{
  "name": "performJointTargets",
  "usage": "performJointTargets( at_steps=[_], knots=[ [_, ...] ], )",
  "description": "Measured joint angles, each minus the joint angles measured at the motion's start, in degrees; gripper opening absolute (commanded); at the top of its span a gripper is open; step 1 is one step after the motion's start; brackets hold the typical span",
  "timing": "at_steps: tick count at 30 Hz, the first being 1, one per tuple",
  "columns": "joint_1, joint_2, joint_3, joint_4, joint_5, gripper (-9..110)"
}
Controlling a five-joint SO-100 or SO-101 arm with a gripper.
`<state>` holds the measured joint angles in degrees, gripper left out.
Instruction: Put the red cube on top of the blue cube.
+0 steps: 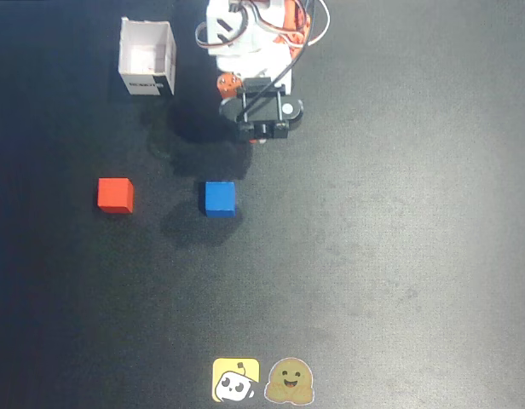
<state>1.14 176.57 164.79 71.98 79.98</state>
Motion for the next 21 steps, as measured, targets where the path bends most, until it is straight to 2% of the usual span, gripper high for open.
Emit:
performJointTargets(
  at_steps=[21],
  knots=[
    [-0.09,0.00,0.00,0.00,-1.49,0]
  ],
)
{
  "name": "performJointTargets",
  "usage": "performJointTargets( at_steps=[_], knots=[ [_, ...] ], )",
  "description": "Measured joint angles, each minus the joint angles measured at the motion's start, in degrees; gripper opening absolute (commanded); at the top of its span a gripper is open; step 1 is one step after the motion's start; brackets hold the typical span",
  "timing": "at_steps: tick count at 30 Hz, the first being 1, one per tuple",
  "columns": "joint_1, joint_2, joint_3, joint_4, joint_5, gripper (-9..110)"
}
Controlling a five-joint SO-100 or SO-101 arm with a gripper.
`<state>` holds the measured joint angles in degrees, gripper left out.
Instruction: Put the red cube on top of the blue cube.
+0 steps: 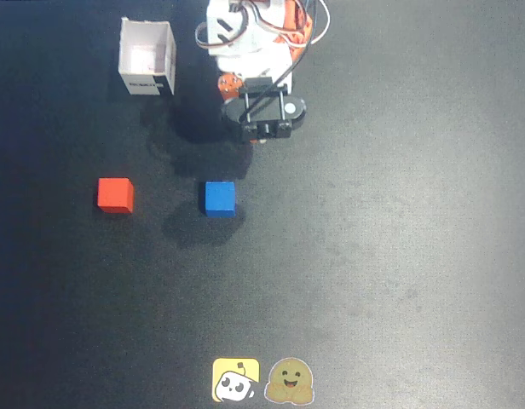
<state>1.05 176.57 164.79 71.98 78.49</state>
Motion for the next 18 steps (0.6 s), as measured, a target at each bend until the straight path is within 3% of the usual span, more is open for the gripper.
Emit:
performJointTargets(
  at_steps=[13,18],
  knots=[
    [0.00,-0.62,0.00,0.00,0.00,0],
    [0.09,-10.81,-4.66,-2.02,0.44,0]
  ],
)
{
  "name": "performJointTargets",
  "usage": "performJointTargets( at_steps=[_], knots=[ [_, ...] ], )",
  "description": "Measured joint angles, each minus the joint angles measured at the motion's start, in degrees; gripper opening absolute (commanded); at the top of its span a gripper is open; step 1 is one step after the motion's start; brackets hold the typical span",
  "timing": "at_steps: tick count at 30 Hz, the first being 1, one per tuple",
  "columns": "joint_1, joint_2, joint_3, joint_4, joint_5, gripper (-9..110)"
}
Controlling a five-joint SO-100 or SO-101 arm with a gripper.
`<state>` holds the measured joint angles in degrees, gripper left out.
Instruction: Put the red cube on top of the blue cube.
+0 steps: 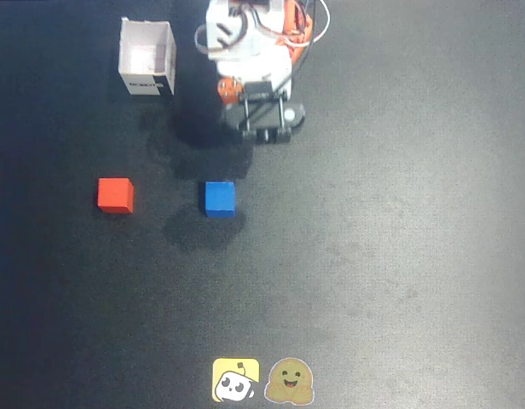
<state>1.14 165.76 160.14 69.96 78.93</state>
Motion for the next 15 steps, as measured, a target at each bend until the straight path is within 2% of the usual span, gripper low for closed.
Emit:
performJointTargets(
  at_steps=[7,15],
  knots=[
    [0.00,-16.17,-12.66,0.70,1.76,3],
    [0.00,-22.68,-22.94,1.49,3.96,13]
  ],
)
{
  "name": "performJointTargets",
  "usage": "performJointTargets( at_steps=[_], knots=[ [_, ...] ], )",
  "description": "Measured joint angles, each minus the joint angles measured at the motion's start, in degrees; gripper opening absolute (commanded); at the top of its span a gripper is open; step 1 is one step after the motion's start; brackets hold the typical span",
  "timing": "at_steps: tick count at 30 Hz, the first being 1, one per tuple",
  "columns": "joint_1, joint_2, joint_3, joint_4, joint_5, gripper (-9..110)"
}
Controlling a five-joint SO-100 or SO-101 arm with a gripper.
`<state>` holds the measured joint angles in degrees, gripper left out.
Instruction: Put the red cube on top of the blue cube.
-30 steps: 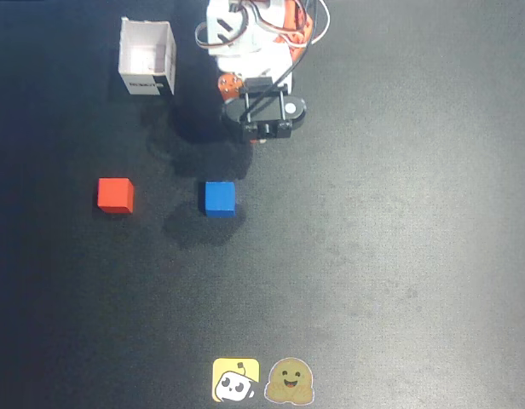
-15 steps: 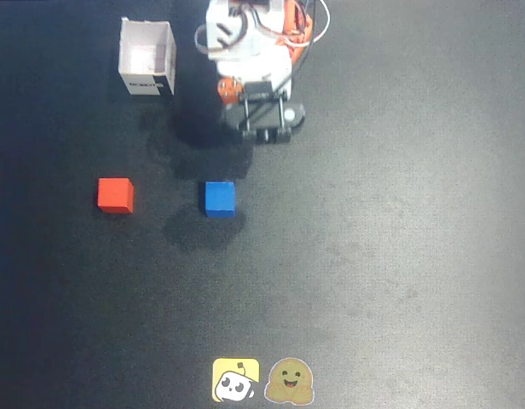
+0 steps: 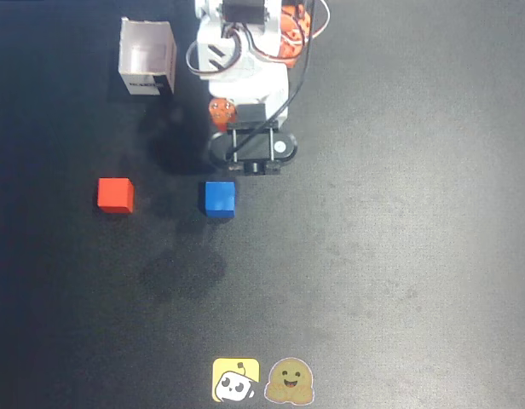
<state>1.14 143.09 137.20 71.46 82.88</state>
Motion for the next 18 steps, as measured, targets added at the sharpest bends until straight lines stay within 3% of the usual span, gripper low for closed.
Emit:
performJointTargets(
  at_steps=[18],
  knots=[
    [7.38,-17.67,-16.52,2.72,1.58,18]
  ],
)
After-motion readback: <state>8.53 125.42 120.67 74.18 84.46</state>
